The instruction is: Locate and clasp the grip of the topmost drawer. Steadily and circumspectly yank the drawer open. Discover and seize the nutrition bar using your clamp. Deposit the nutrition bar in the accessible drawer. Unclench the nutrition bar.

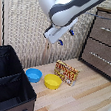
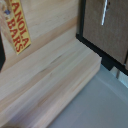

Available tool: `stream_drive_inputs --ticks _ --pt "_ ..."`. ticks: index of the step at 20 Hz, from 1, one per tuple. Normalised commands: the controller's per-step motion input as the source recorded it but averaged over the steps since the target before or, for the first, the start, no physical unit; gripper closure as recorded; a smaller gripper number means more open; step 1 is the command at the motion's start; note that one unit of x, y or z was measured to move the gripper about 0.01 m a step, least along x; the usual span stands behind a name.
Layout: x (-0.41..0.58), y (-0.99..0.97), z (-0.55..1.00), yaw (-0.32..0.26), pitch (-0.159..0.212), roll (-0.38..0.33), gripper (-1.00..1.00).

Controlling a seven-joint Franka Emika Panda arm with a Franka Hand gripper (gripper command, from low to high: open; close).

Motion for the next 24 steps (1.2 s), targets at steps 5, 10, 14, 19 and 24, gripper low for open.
stream_drive_inputs --ticks 5,10,14,19,24 --pt "0.016 0.07 0.1 0.088 0.0 -0.375 -1.0" --pt "-0.001 -0.01 0.12 0.15 -0.008 -0.341 -1.0" --pt "-0.084 -0.14 0.12 0.222 -0.118 -0.203 -1.0" --pt "-0.127 -0.15 0.14 0.259 -0.138 -0.14 -1.0" --pt "-0.149 -0.28 0.24 0.222 -0.059 -0.144 -1.0"
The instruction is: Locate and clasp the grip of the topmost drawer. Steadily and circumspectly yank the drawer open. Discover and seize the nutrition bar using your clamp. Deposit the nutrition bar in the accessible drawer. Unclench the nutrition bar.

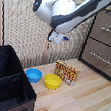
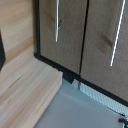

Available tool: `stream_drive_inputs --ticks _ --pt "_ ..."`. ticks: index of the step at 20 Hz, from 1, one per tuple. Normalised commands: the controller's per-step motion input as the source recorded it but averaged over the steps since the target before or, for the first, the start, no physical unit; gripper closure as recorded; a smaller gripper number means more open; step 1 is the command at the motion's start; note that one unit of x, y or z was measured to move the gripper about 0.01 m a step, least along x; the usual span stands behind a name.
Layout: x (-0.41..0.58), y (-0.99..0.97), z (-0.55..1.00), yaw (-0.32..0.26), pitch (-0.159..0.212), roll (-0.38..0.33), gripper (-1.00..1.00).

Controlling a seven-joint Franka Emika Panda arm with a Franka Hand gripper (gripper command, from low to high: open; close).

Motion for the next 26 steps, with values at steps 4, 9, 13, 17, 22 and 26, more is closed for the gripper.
stream_drive_inputs --ticks 4,9,13,17,22,26 --pt "-0.224 -0.47 0.26 0.16 -0.032 -0.163 -1.0" --pt "-0.201 -0.57 0.18 0.131 -0.036 -0.169 -1.0" --pt "-0.186 -0.62 0.12 0.123 -0.043 -0.165 -1.0" --pt "-0.187 -0.69 0.05 0.116 -0.036 -0.133 -1.0" --pt "-0.189 -0.74 0.01 0.105 -0.021 -0.117 -1.0" --pt "-0.126 -0.81 0.0 0.096 -0.003 -0.088 -1.0"
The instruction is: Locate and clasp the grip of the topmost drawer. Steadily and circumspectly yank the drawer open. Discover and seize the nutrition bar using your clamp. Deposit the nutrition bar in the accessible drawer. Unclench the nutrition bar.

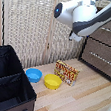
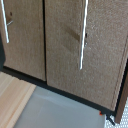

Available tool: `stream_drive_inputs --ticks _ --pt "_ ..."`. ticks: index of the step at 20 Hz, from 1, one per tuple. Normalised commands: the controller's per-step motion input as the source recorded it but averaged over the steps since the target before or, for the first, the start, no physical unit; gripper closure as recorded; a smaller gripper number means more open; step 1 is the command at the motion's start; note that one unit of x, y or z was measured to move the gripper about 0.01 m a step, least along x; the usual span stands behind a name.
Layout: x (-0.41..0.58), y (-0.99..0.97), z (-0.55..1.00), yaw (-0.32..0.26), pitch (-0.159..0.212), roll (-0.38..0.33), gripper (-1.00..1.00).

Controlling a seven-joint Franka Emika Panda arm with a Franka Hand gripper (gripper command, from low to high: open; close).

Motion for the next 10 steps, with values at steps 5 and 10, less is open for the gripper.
stream_drive_inputs --ticks 5,10 --pt "-0.092 -0.86 0.0 0.081 -0.003 -0.081 -1.0" --pt "-0.044 -0.84 0.0 0.084 -0.001 -0.094 -1.0"
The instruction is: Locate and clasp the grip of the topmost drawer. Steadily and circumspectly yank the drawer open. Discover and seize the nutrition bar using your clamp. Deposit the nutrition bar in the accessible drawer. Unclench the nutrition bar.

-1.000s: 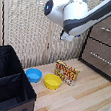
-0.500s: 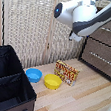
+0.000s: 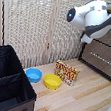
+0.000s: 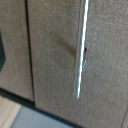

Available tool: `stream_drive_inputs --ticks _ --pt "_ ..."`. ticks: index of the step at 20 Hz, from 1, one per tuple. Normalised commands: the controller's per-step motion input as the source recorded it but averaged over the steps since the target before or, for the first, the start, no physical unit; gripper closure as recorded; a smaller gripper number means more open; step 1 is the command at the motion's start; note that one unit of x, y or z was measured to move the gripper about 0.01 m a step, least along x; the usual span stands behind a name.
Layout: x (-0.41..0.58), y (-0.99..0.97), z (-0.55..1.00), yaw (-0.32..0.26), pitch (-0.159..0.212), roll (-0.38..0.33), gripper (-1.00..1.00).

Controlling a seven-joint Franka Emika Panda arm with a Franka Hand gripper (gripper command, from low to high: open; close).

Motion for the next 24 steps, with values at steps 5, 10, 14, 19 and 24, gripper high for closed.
stream_drive_inputs --ticks 5,10,14,19,24 --pt "-0.004 -0.79 0.0 0.101 0.0 -0.104 -1.0" --pt "-0.001 -0.63 -0.06 0.102 0.009 -0.067 1.0" --pt "0.029 -0.08 0.0 -0.001 0.0 0.0 1.0" --pt "-0.105 -0.01 0.01 -0.003 0.0 -0.005 1.0" --pt "-0.233 -0.02 0.06 -0.006 0.0 0.015 1.0"
